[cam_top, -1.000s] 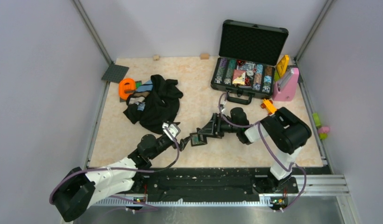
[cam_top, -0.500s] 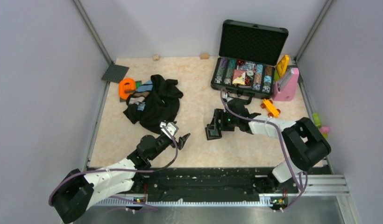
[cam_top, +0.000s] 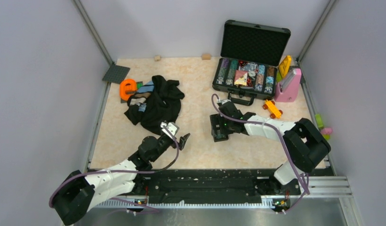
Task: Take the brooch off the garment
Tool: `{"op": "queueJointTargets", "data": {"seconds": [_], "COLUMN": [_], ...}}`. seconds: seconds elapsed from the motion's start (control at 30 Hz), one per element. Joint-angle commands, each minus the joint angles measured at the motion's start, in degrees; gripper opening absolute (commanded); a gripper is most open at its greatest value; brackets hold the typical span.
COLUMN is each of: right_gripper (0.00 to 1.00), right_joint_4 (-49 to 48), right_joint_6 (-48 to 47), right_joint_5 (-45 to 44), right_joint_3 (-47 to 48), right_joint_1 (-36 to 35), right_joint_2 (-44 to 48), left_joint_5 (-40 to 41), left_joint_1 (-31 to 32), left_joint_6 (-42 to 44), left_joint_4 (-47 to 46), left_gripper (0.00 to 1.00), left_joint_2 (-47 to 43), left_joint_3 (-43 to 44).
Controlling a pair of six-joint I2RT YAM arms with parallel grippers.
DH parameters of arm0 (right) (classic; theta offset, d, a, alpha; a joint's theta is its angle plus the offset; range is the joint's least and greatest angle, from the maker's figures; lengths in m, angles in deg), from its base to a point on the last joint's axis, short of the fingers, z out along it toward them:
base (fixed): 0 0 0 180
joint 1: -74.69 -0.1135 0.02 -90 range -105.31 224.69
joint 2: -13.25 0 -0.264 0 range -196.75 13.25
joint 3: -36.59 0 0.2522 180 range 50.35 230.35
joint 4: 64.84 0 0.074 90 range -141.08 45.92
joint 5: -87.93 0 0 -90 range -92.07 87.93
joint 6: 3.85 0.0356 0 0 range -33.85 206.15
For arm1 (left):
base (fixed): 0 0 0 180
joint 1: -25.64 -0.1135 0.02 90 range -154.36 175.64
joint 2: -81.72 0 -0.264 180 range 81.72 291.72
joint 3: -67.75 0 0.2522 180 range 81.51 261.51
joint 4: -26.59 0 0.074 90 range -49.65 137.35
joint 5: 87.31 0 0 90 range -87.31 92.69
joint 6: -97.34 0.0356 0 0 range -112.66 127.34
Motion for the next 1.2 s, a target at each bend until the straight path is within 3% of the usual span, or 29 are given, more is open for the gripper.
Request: {"op": "queueJointTargets", "data": {"seconds": [0.0, 0.13, 0.23, 0.33, 0.4, 0.57, 0.7, 0.83, 0.97, 1.07, 1.17], "right_gripper": [0.9, 0.93, 0.93, 0.92, 0.92, 0.92, 0.92, 0.91, 0.9, 0.86, 0.84], "right_joint_4": [2.96, 6.57, 4.8, 0.93, -2.81, -16.61, -32.02, -45.91, -64.37, -71.5, -83.58], "right_joint_6": [-2.82, -4.04, -4.81, -4.59, -5.03, -10.31, -16.35, -14.73, -23.75, -27.6, -28.31], "right_joint_5": [-3.66, -6.03, -5.65, -6.82, -9.3, -13.74, -15.06, -5.25, -7.06, -2.34, -5.14], "right_joint_3": [1.13, 3.35, 2.54, -0.39, -3.26, -13.11, -23.06, -30.84, -39.65, -40.98, -41.19], "right_joint_1": [-0.64, -0.55, 1.64, 5.42, 8.23, 16.52, 22.71, 32.66, 33.18, 34.83, 35.16], "right_joint_2": [2.46, 7.27, 11.41, 17.28, 21.92, 30.5, 32.96, 32.97, 32.53, 25.87, 13.82], "left_joint_5": [2.1, 1.41, 7.08, 17.41, 18.89, 10.16, 15.53, 24.7, 23.11, 24.92, 25.01], "left_joint_1": [0.2, 0.21, 0.12, -1.18, -5.62, -23.36, -26.8, -30.96, -33.25, -33.98, -37.33], "left_joint_6": [-1.72, -6.95, -10.33, -9.37, -9.26, -17.75, -10.98, -10.05, -6.19, -3.13, -4.88], "left_joint_4": [-1.56, 2.02, 7.85, 7.54, 9.25, 8.04, 3.8, -1.53, -11.34, -14.32, -25.1], "left_gripper": [0.89, 0.88, 0.93, 0.99, 0.99, 0.99, 0.99, 0.98, 0.97, 0.95, 0.95], "left_joint_2": [-0.14, -4.85, -7.8, -6.56, -5.5, -4.71, 0.73, 9.99, 16.36, 22.96, 29.54], "left_joint_3": [0.31, 2.94, 6.93, 7.18, 8.41, 9.13, 10.63, 12.11, 9.71, 11.47, 9.08]}}
